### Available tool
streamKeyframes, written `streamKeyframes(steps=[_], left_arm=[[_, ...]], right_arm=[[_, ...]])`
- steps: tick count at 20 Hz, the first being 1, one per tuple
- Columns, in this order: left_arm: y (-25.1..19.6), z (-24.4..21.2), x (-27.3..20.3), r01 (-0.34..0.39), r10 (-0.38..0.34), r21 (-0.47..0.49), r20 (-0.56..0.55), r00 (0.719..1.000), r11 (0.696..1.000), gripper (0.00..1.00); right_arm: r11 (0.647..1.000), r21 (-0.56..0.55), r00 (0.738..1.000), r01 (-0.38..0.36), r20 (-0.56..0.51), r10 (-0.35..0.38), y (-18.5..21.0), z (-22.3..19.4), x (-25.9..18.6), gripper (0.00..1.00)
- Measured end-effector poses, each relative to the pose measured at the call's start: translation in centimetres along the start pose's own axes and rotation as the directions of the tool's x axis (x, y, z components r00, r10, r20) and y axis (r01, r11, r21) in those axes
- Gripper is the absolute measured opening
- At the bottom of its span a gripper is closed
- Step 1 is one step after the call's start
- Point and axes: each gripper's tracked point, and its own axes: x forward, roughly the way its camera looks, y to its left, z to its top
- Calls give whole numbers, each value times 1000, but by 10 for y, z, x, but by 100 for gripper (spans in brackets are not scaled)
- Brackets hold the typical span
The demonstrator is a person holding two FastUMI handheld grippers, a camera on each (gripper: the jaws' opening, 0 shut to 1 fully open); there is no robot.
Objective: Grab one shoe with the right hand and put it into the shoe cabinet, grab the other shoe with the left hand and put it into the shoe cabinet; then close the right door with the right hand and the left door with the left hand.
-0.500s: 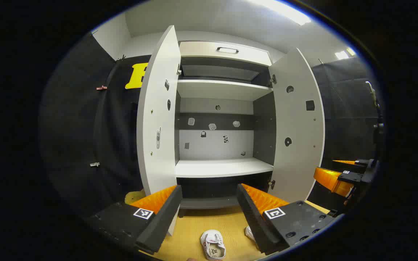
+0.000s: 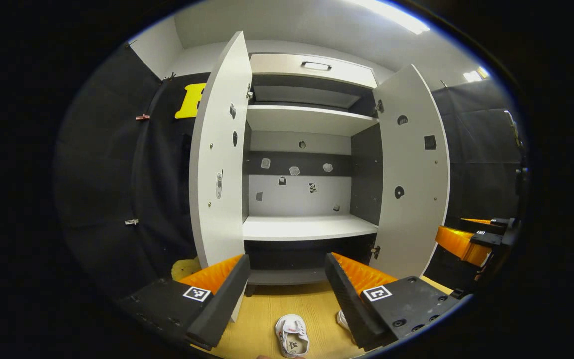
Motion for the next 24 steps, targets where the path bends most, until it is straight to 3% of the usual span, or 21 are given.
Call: streamKeyframes(steps=[12, 24], left_arm=[[-13, -8, 12, 31, -31, -16, -20, 999, 999, 95], [-17, -16, 27, 39, -40, -22, -43, 998, 999, 95]], right_arm=[[1000, 8, 1000, -7, -26, 8, -12, 6, -2, 98], [999, 26, 999, 45, 12, -46, -62, 48, 14, 98]])
